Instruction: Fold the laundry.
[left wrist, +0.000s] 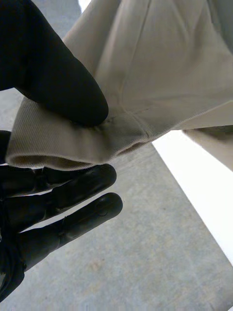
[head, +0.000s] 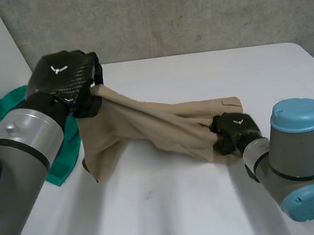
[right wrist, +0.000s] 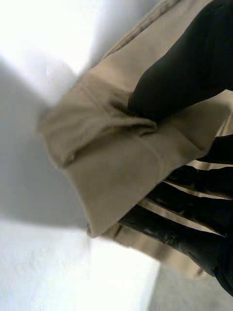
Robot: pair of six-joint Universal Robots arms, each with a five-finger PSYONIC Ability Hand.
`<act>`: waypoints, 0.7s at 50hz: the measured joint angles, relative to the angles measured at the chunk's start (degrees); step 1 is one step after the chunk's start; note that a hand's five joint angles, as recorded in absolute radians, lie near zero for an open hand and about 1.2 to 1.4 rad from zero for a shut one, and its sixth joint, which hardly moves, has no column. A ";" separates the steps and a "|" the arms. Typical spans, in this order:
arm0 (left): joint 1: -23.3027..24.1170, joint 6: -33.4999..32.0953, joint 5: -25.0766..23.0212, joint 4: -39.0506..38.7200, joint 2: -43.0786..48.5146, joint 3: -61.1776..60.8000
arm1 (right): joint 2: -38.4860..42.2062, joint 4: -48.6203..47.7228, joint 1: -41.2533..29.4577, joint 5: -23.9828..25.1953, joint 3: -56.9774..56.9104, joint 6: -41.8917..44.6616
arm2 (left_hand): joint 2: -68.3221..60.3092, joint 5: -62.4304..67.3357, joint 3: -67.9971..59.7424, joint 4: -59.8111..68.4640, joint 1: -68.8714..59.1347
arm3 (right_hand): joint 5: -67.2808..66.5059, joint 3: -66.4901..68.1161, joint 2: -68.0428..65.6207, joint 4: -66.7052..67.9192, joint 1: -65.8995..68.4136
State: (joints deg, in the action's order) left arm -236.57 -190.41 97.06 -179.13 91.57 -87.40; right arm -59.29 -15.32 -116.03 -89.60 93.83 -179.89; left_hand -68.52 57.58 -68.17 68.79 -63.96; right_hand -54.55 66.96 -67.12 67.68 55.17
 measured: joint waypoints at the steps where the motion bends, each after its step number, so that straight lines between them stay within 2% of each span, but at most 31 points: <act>1: -0.01 0.26 -0.01 0.09 -0.62 0.13 | -0.59 -0.27 0.13 -0.35 0.11 0.85 | 0.00 0.00 0.00 0.00 0.00 | -0.54 0.03 0.00 0.33 0.46; 6: -0.15 0.75 -0.02 0.18 -3.38 0.59 | -5.13 -0.14 0.46 1.77 1.13 6.91 | 0.00 0.00 0.00 0.00 0.00 | -1.18 0.03 0.00 0.45 0.81; 12: -0.57 0.73 -0.04 0.15 -7.44 2.78 | -18.30 4.35 1.47 7.17 0.28 18.65 | -0.10 0.00 -0.19 0.02 -0.04 | -1.56 0.52 0.00 0.47 1.03; 16: -0.74 0.52 -0.02 0.20 -9.81 6.59 | -27.90 12.39 2.35 8.71 -6.35 24.40 | -0.11 0.00 -0.21 0.03 -0.31 | -1.68 0.60 0.00 0.47 1.03; 21: -1.14 0.30 0.00 0.24 -12.32 11.39 | -33.20 23.90 2.83 9.25 -18.42 26.20 | -0.11 0.00 -0.21 0.03 -0.32 | -1.78 0.60 0.00 0.48 1.03; 24: -2.02 0.22 -0.03 0.22 -14.15 14.52 | -34.18 31.84 2.89 9.69 -27.89 26.20 | -0.11 0.00 -0.21 0.03 -0.32 | -1.90 0.60 0.00 0.48 1.26; 27: -2.64 0.22 -0.07 0.18 -14.73 15.65 | -33.98 34.98 2.87 9.95 -32.01 26.10 | -0.11 0.00 -0.21 0.03 -0.32 | -1.90 0.60 0.00 0.48 1.35; 28: -3.52 0.23 -0.12 0.09 -15.01 16.59 | -32.77 38.43 2.87 10.23 -37.11 25.92 | -0.11 0.00 -0.21 0.03 -0.32 | -1.90 0.60 0.00 0.49 1.35; 35: -5.59 0.26 -0.41 -0.69 -11.75 17.64 | -25.53 42.08 3.03 10.26 -44.10 25.65 | -0.11 0.00 -0.21 0.04 -0.32 | -1.90 0.60 0.00 0.49 1.35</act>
State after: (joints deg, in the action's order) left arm -242.16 -190.15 96.64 -179.82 79.82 -69.76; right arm -84.82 26.77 -113.00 -79.34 49.72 -154.24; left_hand -68.63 57.58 -68.38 68.82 -64.28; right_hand -56.45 67.57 -67.12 68.17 56.52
